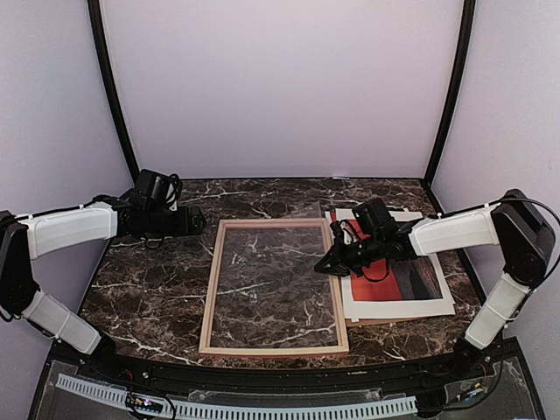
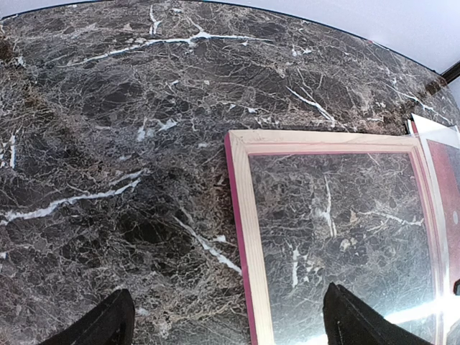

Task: Put the photo into the frame
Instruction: Place the glass panel at the frame body.

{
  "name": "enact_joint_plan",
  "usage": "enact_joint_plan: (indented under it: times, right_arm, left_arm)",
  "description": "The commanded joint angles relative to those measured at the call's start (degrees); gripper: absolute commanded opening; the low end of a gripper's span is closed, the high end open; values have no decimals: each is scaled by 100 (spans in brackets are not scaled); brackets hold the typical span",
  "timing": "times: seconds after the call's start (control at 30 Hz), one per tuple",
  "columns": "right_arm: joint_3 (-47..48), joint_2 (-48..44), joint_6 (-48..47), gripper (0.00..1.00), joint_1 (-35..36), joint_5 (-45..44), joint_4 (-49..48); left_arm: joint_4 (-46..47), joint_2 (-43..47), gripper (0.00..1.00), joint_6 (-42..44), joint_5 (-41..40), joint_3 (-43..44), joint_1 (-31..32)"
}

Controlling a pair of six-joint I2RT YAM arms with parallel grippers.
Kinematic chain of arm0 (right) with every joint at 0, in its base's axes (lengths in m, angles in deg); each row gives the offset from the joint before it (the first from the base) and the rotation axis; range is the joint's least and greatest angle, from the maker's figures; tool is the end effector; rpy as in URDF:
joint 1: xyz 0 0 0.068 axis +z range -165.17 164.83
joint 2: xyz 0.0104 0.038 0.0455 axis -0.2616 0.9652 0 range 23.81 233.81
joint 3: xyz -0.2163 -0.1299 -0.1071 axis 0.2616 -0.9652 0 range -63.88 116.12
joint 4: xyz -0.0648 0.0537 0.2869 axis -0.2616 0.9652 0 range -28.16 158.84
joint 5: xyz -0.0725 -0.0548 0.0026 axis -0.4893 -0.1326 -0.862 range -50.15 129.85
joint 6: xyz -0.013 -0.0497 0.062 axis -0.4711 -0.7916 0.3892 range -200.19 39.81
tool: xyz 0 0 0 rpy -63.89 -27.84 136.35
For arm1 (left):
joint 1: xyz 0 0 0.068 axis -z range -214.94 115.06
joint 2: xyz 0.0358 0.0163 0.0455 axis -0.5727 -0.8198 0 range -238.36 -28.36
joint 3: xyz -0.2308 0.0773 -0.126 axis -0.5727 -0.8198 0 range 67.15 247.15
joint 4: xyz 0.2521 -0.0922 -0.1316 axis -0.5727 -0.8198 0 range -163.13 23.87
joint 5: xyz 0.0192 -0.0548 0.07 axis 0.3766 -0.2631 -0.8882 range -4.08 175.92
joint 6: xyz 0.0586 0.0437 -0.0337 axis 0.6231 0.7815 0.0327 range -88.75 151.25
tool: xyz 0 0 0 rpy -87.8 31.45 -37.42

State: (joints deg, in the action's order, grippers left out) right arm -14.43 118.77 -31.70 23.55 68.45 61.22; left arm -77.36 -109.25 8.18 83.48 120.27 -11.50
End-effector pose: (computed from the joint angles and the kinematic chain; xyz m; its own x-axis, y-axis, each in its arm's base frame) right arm 0.2764 0.2643 0.1215 -0.9743 0.0616 -0.2167 -0.1271 0.6439 0.7545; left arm 0.3401 -0.1443 0.2056 -0.6749 -0.1340 -0.7256 0.1116 0.9535 -0.2799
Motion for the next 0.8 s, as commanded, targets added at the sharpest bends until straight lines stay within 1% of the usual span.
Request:
enact_joint_plan:
  times: [0.0,0.67,0.7,0.77]
  right_arm:
    - [-25,-56,-54,0,82,1,-105]
    - [29,104,-93,0,109,34,-263]
    - [29,129,-94,1,107,40,-263]
    - [45,164,-94,7,109,55,-263]
  left_arm:
    - [13,169,94,63,-46,-15,29]
    - [55,8,94,44,39,5,108]
    - [61,5,94,41,44,9,126]
    - [68,-12,94,33,56,18,152]
